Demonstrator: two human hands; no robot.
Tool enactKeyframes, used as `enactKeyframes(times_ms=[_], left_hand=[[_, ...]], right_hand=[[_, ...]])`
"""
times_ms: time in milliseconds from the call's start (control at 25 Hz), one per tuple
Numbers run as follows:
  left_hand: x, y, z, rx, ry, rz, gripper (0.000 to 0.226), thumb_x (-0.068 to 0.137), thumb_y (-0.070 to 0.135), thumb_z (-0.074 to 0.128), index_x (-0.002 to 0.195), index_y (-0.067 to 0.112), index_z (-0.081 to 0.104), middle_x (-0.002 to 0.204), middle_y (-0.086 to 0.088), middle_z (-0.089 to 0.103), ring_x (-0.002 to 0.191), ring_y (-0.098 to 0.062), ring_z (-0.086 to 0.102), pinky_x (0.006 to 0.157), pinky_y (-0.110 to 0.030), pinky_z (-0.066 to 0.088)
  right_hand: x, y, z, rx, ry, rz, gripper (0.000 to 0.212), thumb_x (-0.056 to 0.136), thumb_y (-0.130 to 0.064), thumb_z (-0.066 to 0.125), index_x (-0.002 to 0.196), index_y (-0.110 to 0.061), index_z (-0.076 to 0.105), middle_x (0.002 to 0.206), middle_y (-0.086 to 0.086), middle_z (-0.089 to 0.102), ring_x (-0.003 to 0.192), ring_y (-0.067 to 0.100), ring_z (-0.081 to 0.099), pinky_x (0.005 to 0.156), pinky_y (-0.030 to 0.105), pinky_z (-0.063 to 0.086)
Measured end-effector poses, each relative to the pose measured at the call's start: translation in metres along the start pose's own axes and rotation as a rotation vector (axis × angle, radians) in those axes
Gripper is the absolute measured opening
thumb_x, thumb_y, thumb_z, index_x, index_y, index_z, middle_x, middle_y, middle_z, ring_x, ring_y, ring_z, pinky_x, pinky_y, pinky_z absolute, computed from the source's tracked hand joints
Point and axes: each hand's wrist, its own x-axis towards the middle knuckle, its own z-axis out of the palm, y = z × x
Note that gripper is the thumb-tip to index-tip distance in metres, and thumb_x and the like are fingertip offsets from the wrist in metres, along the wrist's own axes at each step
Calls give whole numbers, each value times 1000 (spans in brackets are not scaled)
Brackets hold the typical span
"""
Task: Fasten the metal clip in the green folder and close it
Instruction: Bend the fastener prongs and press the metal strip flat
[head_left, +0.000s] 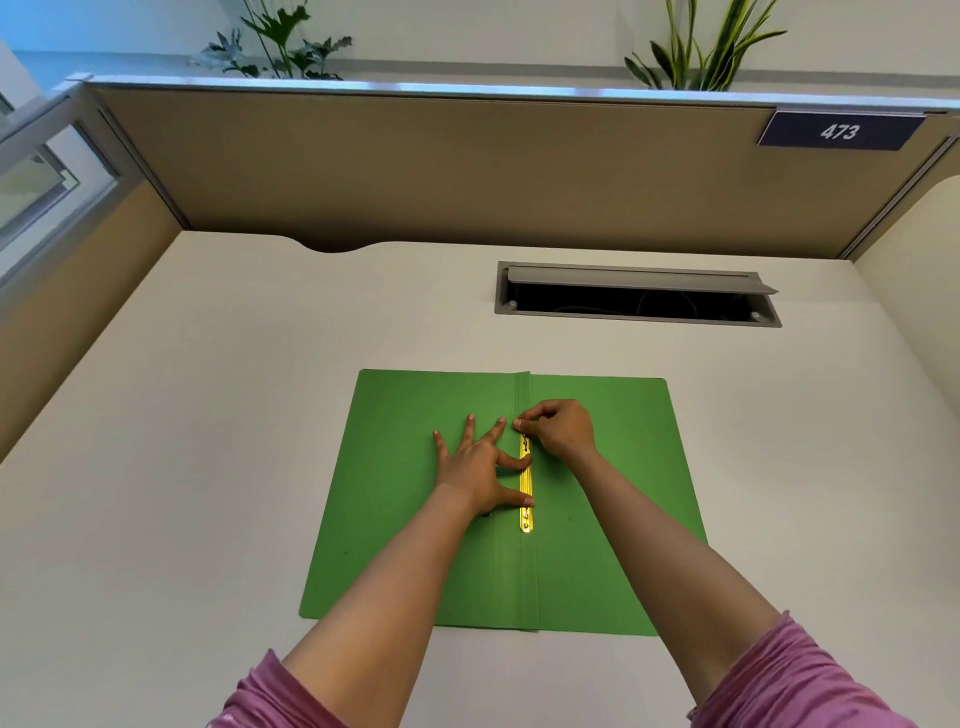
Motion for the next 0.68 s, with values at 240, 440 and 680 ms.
enactKeyframes(times_ms=[240,440,680], left_hand=[[1,0,-1,17,-12,-4,68,63,70,75,126,51,61,166,17,1,153,-24,-13,110,-69,-15],[1,2,-3,29,-14,-5,65,64,69,75,124,51,62,166,15,2,153,-25,-13,111,-69,-15],[-2,3,-5,7,-6,-3,61,70,63,75,127,50,61,166,15,5,153,-25,-13,112,-69,-15]], right_hand=[[-9,2,1,0,23,-42,18,78,-22,80,90,-9,73,59,-5,58,54,10,53,55,23,44],[-27,1,3,-97,-20,33,26,87,-23,68,102,-6,55,92,9,61,87,28,60,73,35,47],[-70,22,5,-138,-119,106,14,84,-22,67,74,-15,59,75,2,65,76,21,59,62,29,43]])
